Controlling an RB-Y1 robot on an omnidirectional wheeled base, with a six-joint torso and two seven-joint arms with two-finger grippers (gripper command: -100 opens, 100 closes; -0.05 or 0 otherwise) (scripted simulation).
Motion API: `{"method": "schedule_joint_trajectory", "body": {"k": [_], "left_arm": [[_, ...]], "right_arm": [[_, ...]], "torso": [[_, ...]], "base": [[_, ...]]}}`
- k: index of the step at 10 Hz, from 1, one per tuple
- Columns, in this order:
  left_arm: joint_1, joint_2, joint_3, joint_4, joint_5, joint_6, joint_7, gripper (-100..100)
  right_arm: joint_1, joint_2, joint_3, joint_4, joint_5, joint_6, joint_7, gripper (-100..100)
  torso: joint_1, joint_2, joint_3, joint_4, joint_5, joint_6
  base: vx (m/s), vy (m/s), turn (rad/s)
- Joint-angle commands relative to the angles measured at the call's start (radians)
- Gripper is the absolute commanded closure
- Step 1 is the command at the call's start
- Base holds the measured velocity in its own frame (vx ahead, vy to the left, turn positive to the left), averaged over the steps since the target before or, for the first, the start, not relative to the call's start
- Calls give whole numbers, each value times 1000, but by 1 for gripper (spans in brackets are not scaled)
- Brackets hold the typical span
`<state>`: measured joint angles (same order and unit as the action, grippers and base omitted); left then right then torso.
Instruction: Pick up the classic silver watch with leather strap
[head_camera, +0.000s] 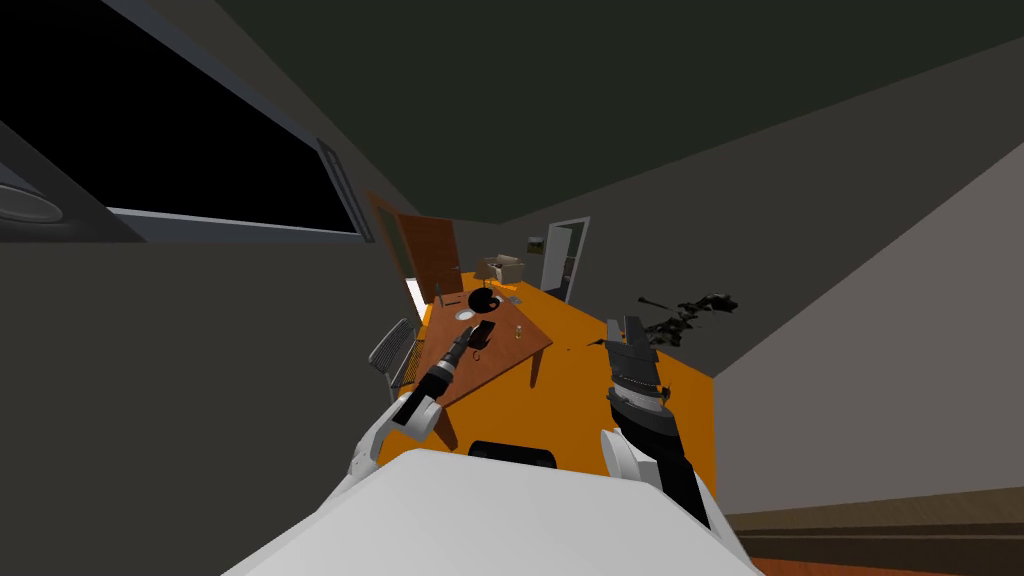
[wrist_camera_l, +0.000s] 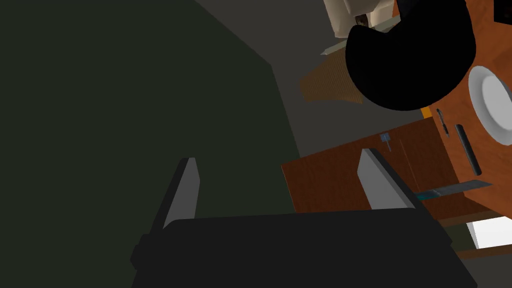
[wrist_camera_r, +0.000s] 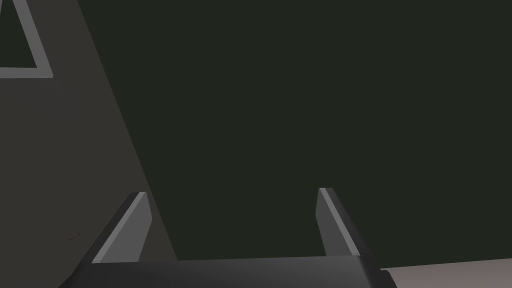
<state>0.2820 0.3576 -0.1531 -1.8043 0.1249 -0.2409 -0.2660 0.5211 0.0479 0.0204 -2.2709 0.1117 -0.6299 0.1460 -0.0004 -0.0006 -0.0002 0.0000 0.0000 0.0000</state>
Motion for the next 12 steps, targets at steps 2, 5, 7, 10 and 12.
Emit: {"method": "schedule_joint_trajectory", "body": {"k": [2, 5, 7, 10, 12], "left_arm": [[-28, 28, -13, 78, -1, 33, -5, -100], [-45, 42, -21, 131, -4, 58, -9, -100], [-79, 67, -32, 209, -13, 112, -14, -100], [-112, 90, -38, 298, -24, 170, -16, -100], [-129, 100, -39, 354, -31, 201, -16, -100]], "right_arm": [[0, 0, 0, 0, 0, 0, 0, 0], [0, 0, 0, 0, 0, 0, 0, 0], [0, 0, 0, 0, 0, 0, 0, 0], [0, 0, 0, 0, 0, 0, 0, 0], [0, 0, 0, 0, 0, 0, 0, 0]], "torso": [[0, 0, 0, 0, 0, 0], [0, 0, 0, 0, 0, 0], [-1, -1, 0, 0, 0, 0], [-1, -1, -1, 0, 0, 0], [-1, -1, -1, 0, 0, 0]], "base": [[3, -5, -30], [8, -9, -30], [19, -22, -66], [21, -25, -74], [21, -25, -74]]}}
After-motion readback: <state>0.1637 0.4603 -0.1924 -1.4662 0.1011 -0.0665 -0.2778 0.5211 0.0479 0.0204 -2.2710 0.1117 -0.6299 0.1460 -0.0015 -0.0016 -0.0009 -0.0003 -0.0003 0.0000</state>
